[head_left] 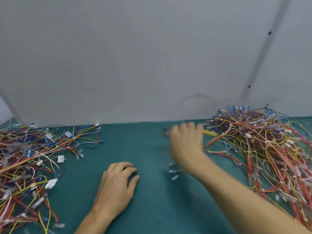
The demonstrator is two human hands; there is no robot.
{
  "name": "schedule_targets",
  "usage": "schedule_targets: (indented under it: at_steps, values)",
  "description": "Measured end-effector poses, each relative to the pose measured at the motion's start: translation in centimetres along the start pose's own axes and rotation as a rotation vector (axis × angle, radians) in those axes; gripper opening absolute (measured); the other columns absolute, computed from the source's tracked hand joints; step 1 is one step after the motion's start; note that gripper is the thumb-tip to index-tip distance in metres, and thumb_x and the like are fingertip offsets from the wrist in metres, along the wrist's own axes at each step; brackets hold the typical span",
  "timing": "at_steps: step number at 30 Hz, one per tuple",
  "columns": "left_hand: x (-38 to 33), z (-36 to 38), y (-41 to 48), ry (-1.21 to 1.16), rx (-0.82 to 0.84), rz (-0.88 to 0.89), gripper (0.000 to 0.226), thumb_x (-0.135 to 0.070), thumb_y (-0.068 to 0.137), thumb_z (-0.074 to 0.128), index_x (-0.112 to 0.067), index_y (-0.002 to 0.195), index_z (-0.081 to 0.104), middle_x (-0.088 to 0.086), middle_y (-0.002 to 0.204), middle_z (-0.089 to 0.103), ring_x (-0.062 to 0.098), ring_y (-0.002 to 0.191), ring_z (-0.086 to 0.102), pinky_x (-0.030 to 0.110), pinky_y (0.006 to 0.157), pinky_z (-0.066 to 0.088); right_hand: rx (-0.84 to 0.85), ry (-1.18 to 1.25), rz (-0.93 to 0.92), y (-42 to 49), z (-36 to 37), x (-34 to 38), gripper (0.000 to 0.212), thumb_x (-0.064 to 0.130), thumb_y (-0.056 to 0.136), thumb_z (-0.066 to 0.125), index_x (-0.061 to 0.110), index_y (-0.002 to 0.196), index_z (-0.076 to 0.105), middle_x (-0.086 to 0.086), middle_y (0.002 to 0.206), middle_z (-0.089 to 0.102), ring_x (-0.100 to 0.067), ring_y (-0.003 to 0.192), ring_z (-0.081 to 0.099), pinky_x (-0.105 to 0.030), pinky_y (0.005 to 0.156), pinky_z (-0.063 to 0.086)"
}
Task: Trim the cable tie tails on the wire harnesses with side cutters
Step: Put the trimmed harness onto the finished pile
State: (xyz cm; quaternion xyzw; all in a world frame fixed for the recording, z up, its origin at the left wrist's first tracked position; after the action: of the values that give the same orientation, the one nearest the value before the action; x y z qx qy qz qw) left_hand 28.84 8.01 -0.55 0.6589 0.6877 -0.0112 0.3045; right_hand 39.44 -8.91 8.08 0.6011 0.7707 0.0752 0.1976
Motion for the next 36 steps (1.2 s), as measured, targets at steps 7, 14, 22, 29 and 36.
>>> schedule_targets:
  at_steps: [7, 14, 22, 29, 36]
  values:
    - [-0.1, -0.1, -0.1, -0.016, -0.006, 0.016, 0.018, -0.032, 0.088, 0.066, -0.024, 0.103, 0.072, -0.016, 0.112, 0.06, 0.01, 0.113, 0.049, 0.029, 0.098, 0.038, 0.266, -0.075, 0.151, -2.5, 7.9, -5.9, 0.031, 0.025, 0.089, 0.043, 0.022, 0.115, 0.058, -0.001, 0.121, 0.061, -0.025, 0.117, 0.051, -0.038, 0.09, 0.034]
    - [0.0, 0.0, -0.1, -0.027, 0.0, 0.025, 0.021, -0.035, 0.09, 0.061, -0.026, 0.107, 0.07, -0.018, 0.116, 0.057, 0.006, 0.116, 0.045, 0.025, 0.102, 0.034, 0.296, -0.23, 0.393, -5.6, 9.0, -23.1, 0.031, 0.04, 0.084, 0.049, 0.032, 0.112, 0.06, 0.009, 0.127, 0.049, -0.02, 0.117, 0.048, -0.039, 0.092, 0.04]
    - [-0.2, -0.1, -0.2, -0.035, -0.008, 0.036, 0.02, -0.034, 0.09, 0.061, -0.025, 0.105, 0.07, -0.017, 0.115, 0.058, 0.007, 0.115, 0.046, 0.023, 0.1, 0.032, 0.424, -0.176, 0.34, -4.2, 10.1, -23.3, 0.028, 0.036, 0.079, 0.05, 0.029, 0.104, 0.06, 0.006, 0.124, 0.052, -0.025, 0.115, 0.048, -0.04, 0.092, 0.041]
    - [-0.3, 0.0, -0.1, -0.006, -0.005, 0.045, 0.023, -0.039, 0.092, 0.055, -0.028, 0.108, 0.068, -0.018, 0.118, 0.056, 0.005, 0.118, 0.042, 0.02, 0.101, 0.029, 0.334, -0.188, 0.163, -3.1, 7.3, -18.8, 0.014, 0.039, 0.088, 0.041, 0.034, 0.095, 0.052, 0.009, 0.12, 0.057, -0.023, 0.11, 0.054, -0.039, 0.09, 0.043]
    - [-0.5, 0.1, 0.0, -0.01, 0.04, 0.031, 0.026, -0.041, 0.094, 0.051, -0.029, 0.113, 0.065, -0.019, 0.123, 0.052, 0.002, 0.12, 0.038, 0.016, 0.101, 0.024, 0.201, 0.154, -0.2, -5.1, 0.6, -3.7, 0.034, 0.063, 0.093, 0.034, 0.031, 0.104, 0.038, 0.009, 0.087, 0.05, -0.021, 0.098, 0.058, -0.034, 0.07, 0.041]
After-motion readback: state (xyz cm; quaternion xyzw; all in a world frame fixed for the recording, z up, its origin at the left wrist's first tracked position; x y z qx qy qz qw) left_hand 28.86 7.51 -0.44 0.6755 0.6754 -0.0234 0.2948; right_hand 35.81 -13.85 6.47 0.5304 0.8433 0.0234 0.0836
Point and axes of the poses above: each hand's wrist, its own y-axis towards the middle knuckle, its own z-axis out of the palm, x = y × z, the point moved 8 cm from there along y, towards the middle knuckle
